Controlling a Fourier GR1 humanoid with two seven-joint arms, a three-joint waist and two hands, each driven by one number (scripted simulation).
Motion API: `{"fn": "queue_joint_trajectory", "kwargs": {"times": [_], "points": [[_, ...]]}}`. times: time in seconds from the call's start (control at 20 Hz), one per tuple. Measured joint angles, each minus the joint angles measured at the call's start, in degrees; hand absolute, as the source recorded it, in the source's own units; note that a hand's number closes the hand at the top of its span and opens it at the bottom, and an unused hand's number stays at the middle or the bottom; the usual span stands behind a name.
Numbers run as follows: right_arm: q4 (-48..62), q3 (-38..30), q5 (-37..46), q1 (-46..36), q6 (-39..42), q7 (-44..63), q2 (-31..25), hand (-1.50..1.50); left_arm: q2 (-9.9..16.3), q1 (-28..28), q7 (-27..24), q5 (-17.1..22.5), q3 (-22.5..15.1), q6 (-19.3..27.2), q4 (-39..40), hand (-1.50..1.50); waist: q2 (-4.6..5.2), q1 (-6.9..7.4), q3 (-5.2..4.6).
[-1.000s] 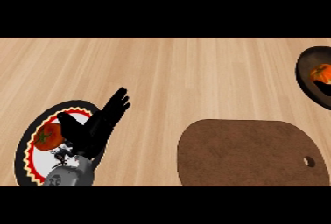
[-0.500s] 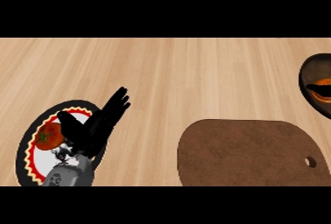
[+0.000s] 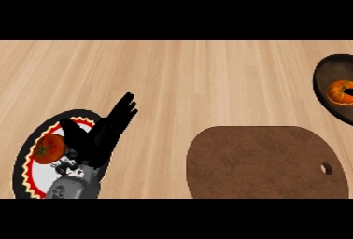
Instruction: Pick the squash from the cutting board and place it in the pan
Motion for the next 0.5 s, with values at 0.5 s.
{"fn": "queue_joint_trajectory", "kwargs": {"times": [0.5], "points": [[1.5,-1.4,-2.0,7.4,21.0,-6.3,-6.3,-1.50,0.5,1.4,-0.8,0.1,0.7,-0.3,-0.1,0.00,-0.36,-1.02,0.03]]}}
